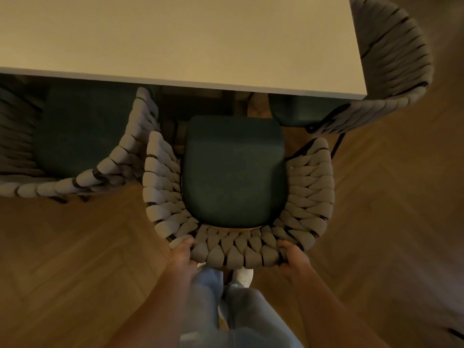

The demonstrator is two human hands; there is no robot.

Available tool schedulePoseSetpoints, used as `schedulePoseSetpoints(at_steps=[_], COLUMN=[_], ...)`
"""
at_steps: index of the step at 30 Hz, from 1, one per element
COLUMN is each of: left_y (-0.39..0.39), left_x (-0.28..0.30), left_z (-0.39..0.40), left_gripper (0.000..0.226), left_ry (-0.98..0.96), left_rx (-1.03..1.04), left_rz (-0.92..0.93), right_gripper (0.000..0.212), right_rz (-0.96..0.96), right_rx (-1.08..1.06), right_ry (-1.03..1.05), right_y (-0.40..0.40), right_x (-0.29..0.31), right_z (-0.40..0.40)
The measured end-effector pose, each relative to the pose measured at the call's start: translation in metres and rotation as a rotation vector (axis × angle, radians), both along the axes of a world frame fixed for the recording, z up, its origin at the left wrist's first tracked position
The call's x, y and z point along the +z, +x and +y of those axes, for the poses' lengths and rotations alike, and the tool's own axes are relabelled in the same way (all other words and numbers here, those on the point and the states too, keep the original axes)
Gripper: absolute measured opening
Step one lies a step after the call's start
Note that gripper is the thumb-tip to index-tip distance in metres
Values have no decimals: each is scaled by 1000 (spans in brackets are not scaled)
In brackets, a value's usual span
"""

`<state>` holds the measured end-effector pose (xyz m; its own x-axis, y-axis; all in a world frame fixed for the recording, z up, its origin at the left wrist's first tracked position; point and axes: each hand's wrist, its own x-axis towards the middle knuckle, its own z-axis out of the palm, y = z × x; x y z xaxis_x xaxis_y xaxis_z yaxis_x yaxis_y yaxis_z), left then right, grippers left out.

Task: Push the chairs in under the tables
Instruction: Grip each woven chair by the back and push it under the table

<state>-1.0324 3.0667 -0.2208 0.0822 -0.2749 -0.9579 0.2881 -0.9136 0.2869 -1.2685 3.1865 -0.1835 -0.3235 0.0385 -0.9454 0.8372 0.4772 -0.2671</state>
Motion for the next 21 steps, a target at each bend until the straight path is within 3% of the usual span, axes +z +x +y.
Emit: schedulePoseSetpoints(at_steps=[4, 9, 12, 21], left_y=[1, 9, 10, 20], left_x=[16, 18, 32, 54], left_z=[-7, -13, -14, -25], left_gripper=[24, 53, 46, 49], left_ry=[-12, -80, -84, -146], left_rx=[-37, 72, 67, 37], left_rz=[9, -15, 3, 11], right_gripper=[27, 19, 32, 28], right_rz=[1, 17, 15, 6], right_rx=[-65, -118, -126, -148], right_ry=[-46, -77, -81, -91], right_y=[11, 18, 19, 24], right_x=[12, 32, 46, 76], right_z=[-4, -15, -19, -31])
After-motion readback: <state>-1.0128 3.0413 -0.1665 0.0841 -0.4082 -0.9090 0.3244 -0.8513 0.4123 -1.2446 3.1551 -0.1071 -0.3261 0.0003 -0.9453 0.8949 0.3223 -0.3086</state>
